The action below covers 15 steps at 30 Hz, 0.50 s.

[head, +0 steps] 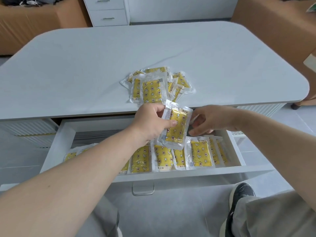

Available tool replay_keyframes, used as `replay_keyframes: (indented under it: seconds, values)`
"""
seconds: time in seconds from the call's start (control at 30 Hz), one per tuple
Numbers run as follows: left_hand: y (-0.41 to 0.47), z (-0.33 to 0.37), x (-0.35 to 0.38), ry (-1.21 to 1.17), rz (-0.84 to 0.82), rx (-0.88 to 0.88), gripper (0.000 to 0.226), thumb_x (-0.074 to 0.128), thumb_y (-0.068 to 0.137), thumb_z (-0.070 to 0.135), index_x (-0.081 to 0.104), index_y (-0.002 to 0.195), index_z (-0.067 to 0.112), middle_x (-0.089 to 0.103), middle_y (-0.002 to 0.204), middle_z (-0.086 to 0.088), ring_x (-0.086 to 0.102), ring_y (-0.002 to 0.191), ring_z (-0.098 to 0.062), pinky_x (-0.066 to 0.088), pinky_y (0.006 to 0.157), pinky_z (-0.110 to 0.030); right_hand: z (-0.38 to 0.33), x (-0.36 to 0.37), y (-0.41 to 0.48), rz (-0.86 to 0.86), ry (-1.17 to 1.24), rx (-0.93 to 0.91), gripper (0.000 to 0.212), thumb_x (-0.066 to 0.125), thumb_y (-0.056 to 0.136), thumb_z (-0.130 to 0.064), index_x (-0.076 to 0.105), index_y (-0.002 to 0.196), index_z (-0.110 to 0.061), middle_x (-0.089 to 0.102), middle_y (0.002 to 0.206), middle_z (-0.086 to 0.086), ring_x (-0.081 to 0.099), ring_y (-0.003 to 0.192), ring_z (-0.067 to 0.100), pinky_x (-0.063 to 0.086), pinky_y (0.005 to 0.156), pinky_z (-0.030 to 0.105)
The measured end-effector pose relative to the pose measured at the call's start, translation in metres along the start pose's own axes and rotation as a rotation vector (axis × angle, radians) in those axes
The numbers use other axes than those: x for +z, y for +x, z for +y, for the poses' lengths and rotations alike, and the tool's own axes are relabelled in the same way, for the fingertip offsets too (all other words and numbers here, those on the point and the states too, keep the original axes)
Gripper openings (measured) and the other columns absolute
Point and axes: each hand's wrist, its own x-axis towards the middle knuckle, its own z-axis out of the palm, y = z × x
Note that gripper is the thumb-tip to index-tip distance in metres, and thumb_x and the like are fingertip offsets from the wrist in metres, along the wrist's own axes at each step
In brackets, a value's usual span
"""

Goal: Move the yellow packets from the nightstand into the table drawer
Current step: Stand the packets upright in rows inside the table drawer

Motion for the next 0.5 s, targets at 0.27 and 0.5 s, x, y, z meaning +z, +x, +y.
replay_keyframes:
  seconds: [0.27, 0.5]
  values:
    - [-0.006, 0.000, 0.011, -0.061, -0.121, -0.059, 0.039, 0.084, 0.074, -0.003, 0.067, 0.102, 0.018, 0.076, 0.089, -0.008, 0.074, 0.086, -0.026, 0.061, 0.083, -0.046, -0.008, 0.003, -0.003, 0.057, 0.286, -0.136, 0.037, 0.086, 0.076, -0.017, 0.072, 0.109, -0.014, 0.077, 0.100, 0.008, 0.073, 0.094, 0.026, 0.058, 0.090, 0.040]
    - [-0.008, 0.001, 0.004, 0.187, -0.150, 0.003, 0.038, 0.082, 0.082, 0.016, 0.064, 0.114, 0.024, 0.074, 0.092, 0.008, 0.072, 0.085, -0.010, 0.059, 0.082, -0.033, 0.001, -0.010, -0.009, 0.037, -0.545, -0.014, 0.037, 0.077, 0.087, -0.033, 0.067, 0.119, -0.017, 0.068, 0.118, -0.003, 0.063, 0.110, 0.021, 0.049, 0.098, 0.037]
